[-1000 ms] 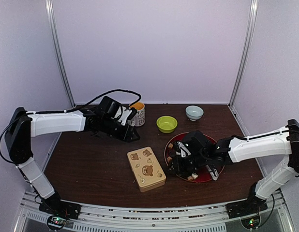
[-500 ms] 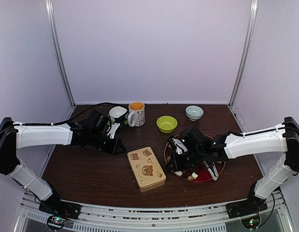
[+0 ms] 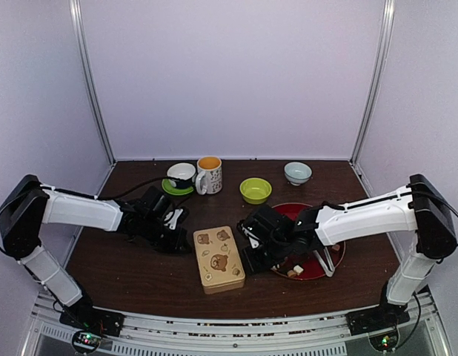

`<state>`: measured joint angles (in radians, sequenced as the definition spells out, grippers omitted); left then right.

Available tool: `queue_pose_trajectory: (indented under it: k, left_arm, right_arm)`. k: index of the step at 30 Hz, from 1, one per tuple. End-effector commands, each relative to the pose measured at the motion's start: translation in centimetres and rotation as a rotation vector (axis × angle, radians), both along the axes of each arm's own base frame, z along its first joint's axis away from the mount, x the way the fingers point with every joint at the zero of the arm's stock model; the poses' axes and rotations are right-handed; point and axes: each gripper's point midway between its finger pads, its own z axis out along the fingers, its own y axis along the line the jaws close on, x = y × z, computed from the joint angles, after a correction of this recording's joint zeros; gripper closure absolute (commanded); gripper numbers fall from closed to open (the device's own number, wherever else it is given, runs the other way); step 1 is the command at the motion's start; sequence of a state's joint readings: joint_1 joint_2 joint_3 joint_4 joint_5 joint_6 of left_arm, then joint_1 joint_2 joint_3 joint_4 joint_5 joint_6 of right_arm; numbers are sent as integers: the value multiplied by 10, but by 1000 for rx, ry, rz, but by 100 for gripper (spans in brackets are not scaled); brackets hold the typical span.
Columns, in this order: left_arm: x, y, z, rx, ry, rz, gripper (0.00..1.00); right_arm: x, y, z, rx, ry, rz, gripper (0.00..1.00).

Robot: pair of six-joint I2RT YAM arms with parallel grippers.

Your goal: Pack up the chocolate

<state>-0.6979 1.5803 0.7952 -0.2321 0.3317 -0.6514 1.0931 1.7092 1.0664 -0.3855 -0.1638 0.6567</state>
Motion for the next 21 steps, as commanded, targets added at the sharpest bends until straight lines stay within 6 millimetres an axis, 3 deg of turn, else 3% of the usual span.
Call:
queue_pose_trajectory:
  k: [1,4,10,16,18,21]
  left_arm:
    - [16,-20,7,-48,-17,0,100]
    - [22,-25,6,-51,-22,-1,100]
    - [35,-44,5,-125,-45,-12,100]
    - [49,-43,8,-76,-87,4,100]
    - [52,-37,16,-66,-131,14,100]
    - [51,-34,45,-144,-237,21,100]
  right_arm:
    - [-9,15,13,53,12,17,100]
    - [-2,2,13,32,-13,-18,100]
    - [15,-13,33,53,-81,-75,100]
    - [33,-23,37,116,-93,-145,100]
    - [38,-21,42,197,-93,-153,100]
    - [48,-12,56,379,-80,-170,100]
